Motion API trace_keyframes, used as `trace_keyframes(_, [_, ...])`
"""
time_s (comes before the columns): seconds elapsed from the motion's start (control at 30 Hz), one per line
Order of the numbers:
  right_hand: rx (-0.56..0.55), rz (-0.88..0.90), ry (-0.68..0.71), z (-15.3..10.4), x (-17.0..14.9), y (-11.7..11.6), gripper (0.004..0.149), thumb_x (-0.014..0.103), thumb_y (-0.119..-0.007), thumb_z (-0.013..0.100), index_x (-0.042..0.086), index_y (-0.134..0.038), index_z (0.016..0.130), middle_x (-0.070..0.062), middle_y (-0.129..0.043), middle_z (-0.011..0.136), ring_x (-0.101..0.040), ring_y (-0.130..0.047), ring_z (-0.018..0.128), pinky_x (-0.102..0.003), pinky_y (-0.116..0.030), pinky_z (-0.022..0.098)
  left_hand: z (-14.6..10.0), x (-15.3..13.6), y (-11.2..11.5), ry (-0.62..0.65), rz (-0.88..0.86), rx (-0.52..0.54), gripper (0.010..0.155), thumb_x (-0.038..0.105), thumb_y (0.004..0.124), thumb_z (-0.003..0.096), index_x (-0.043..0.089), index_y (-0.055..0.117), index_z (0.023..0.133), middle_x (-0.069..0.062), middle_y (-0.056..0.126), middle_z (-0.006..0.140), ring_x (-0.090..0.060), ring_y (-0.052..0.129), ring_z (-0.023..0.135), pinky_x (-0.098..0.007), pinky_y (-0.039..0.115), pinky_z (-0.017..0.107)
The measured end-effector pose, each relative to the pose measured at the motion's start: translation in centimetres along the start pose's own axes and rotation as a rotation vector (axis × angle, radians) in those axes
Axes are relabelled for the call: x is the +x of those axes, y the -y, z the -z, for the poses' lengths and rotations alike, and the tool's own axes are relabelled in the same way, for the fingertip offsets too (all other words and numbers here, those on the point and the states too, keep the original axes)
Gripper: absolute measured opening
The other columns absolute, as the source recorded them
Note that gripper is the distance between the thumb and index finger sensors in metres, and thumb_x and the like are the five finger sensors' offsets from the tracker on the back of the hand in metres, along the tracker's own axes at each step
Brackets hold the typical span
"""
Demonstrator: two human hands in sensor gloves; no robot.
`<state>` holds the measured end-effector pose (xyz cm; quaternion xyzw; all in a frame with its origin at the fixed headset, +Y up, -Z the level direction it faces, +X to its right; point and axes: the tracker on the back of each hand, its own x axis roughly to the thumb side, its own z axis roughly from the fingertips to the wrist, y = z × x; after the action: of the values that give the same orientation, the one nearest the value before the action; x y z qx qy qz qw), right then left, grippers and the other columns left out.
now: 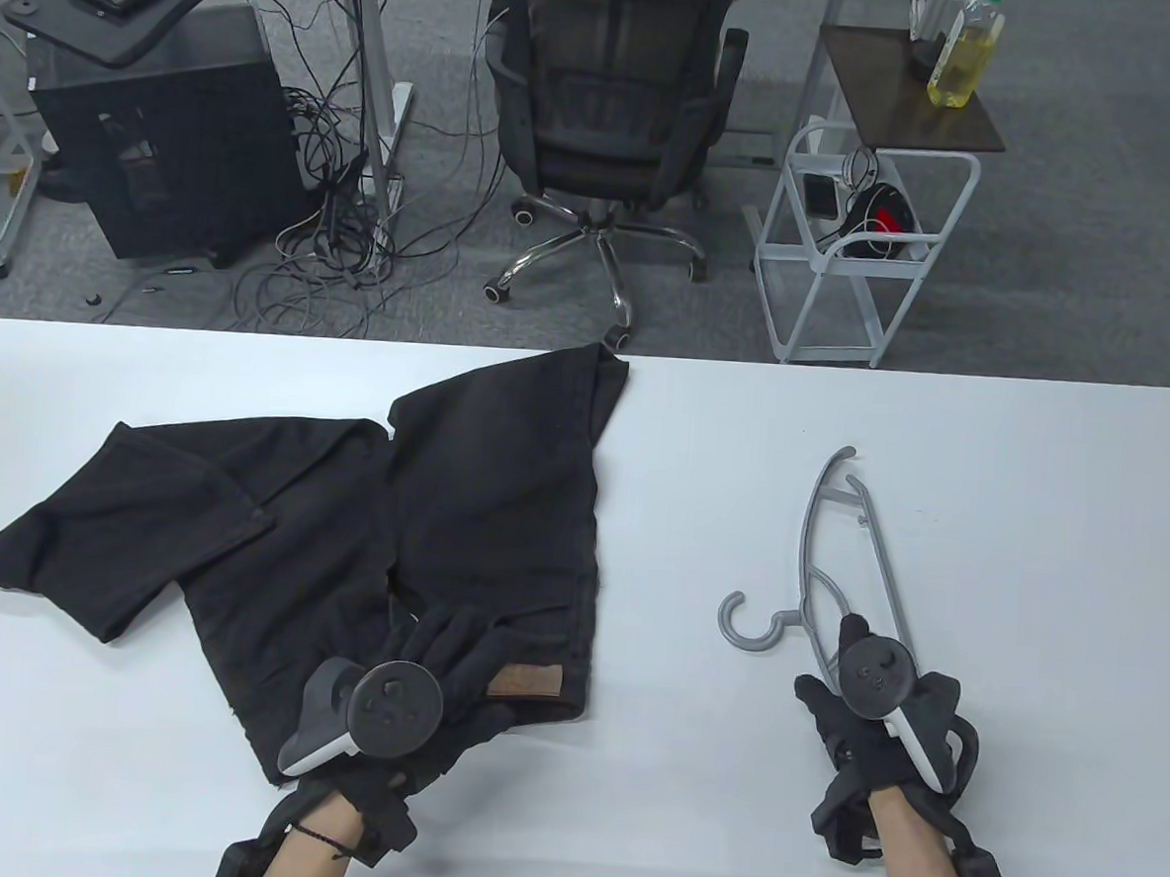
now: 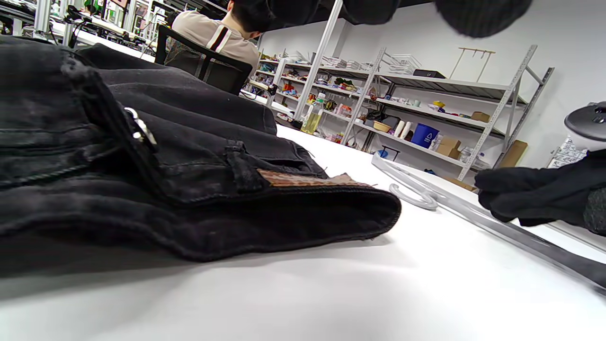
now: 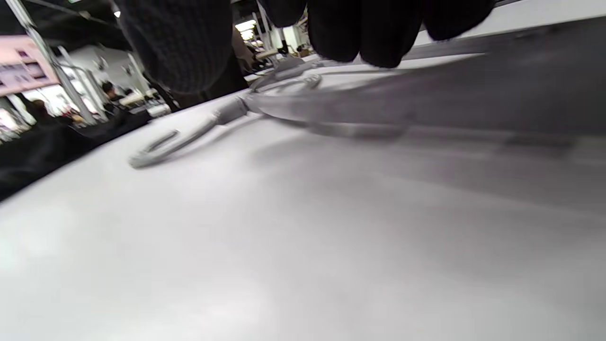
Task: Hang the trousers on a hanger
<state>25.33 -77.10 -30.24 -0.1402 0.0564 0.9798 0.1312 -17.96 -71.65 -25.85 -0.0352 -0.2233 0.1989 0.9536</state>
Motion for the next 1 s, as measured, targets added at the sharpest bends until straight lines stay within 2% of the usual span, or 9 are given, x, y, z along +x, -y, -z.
trace_keyframes(0.07, [0.029, -0.042, -0.03, 0.3, -0.1, -0.5, 0.079, 0.048, -0.082, 0.042, 0.021, -0.048, 0.107, -0.012, -0.07, 0.106, -0.034, -0.077, 0.091, -0.048, -0.066, 0.068, -0.1, -0.2, -0.1, -0.008, -0.002, 0.005, 0.071, 0.06, 0.063, 0.0513, 0.031, 0.041, 0.113, -0.009, 0.039, 0.121, -0.04, 0.035, 0.111, -0.065, 0.037, 0.074])
trace_keyframes(0.2, [-0.013, -0.142, -0.06, 0.4, 0.3, -0.4, 0.071, 0.042, -0.087, 0.041, 0.02, -0.059, 0.103, -0.007, -0.081, 0.096, -0.03, -0.085, 0.081, -0.045, -0.072, 0.062, -0.1, -0.5, -0.4, -0.019, -0.005, 0.018, 0.071, 0.06, 0.063, 0.0514, 0.031, 0.041, 0.113, -0.009, 0.04, 0.121, -0.04, 0.036, 0.111, -0.065, 0.037, 0.073])
trace_keyframes(0.43, [-0.002, -0.186, -0.063, 0.6, 0.4, -0.5, 0.061, 0.032, -0.088, 0.043, 0.019, -0.067, 0.099, -0.004, -0.087, 0.085, -0.027, -0.089, 0.072, -0.044, -0.075, 0.058, -0.3, -1.2, -0.8, -0.049, -0.014, 0.034, 0.071, 0.06, 0.063, 0.0513, 0.031, 0.041, 0.113, -0.009, 0.041, 0.121, -0.041, 0.037, 0.11, -0.065, 0.038, 0.073])
trace_keyframes(0.8, [-0.048, -0.035, -0.052, 0.4, -0.3, 0.9, 0.059, 0.036, -0.086, 0.044, 0.02, -0.066, 0.097, -0.001, -0.087, 0.081, -0.024, -0.091, 0.068, -0.043, -0.078, 0.057, -1.1, -4.0, -1.9, -0.211, 0.013, 0.058, 0.072, 0.059, 0.066, 0.051, 0.029, 0.043, 0.112, -0.01, 0.044, 0.12, -0.042, 0.04, 0.109, -0.066, 0.04, 0.072])
trace_keyframes(1.0, [-0.102, 0.106, -0.052, -0.1, -1.2, 2.1, 0.06, 0.03, -0.089, 0.043, 0.023, -0.063, 0.097, 0.001, -0.084, 0.078, -0.019, -0.094, 0.064, -0.039, -0.081, 0.054, -1.4, -5.5, -1.9, -0.298, -0.03, 0.039, 0.073, 0.059, 0.067, 0.0509, 0.027, 0.043, 0.113, -0.011, 0.043, 0.12, -0.044, 0.039, 0.109, -0.067, 0.039, 0.071])
